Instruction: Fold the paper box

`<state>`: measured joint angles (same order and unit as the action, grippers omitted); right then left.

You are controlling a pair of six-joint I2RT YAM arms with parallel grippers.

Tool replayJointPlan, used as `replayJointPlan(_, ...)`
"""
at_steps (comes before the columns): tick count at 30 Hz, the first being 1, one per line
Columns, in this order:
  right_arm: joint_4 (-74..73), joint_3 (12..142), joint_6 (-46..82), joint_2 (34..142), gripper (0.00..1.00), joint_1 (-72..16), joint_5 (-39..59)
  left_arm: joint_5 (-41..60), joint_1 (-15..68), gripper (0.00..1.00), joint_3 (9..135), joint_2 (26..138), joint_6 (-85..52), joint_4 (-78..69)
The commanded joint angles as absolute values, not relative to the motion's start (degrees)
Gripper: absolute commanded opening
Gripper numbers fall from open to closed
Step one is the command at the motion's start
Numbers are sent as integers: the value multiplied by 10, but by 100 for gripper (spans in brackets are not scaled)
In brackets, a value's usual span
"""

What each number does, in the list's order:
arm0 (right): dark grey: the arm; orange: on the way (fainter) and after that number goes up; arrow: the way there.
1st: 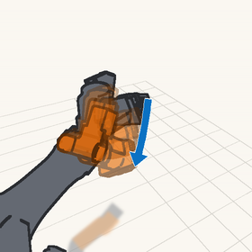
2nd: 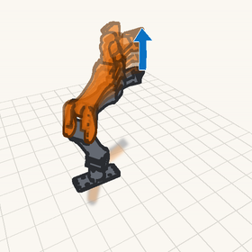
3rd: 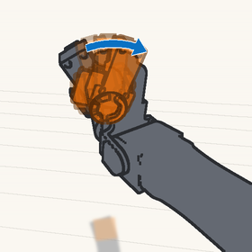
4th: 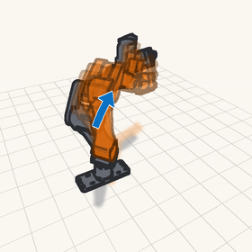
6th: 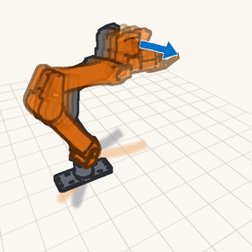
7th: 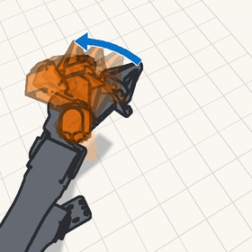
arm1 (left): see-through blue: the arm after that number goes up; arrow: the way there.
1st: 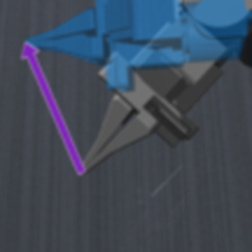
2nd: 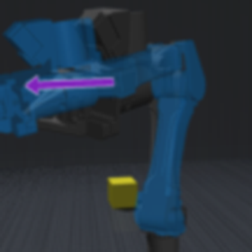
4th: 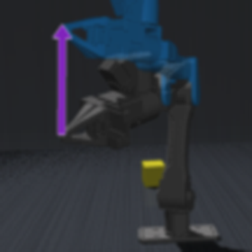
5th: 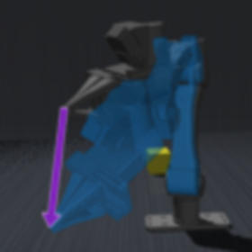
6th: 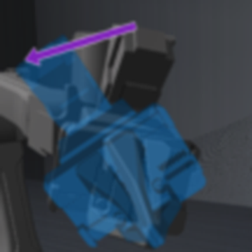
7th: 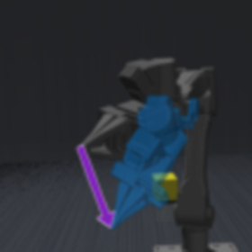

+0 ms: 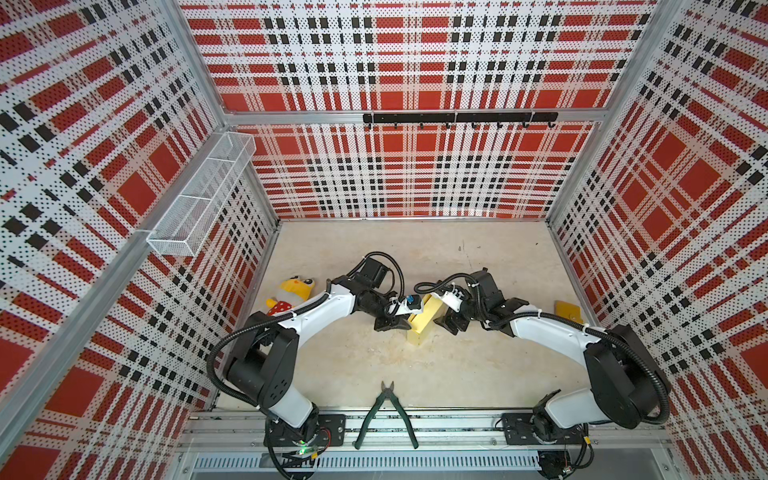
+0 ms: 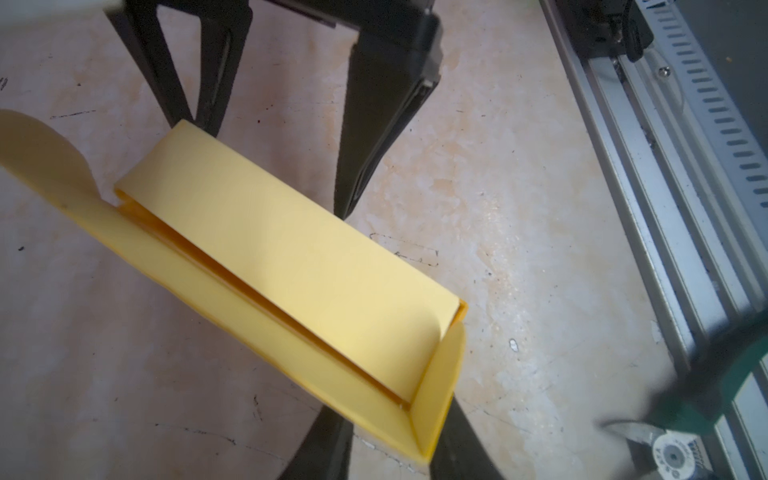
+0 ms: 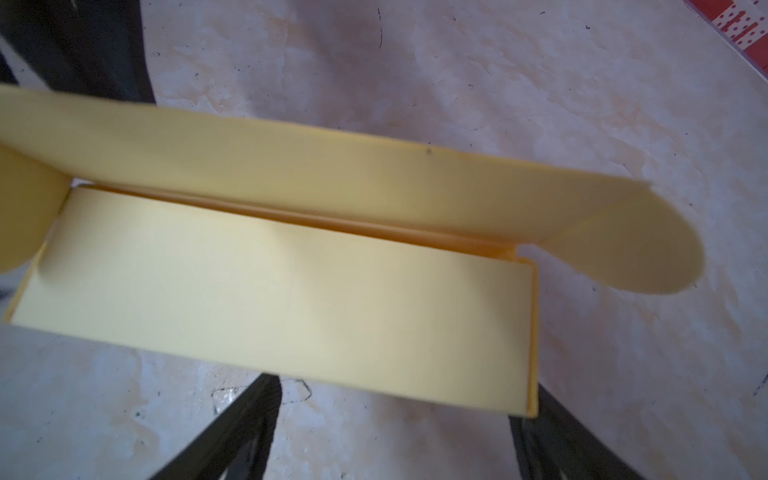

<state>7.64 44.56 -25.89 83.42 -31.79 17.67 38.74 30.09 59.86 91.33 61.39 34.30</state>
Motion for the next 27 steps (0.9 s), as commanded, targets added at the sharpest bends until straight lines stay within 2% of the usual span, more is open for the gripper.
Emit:
replayJointPlan(1,70,451,-261,801,86,-321,235,349,305,32,610,908,646,331)
replayJointPlan(17,81,438,-254,781,85,-307,243,358,308,29,639,918,651,352)
replayJointPlan(27,124,419,-226,722,84,-244,274,349,310,29,649,924,670,362)
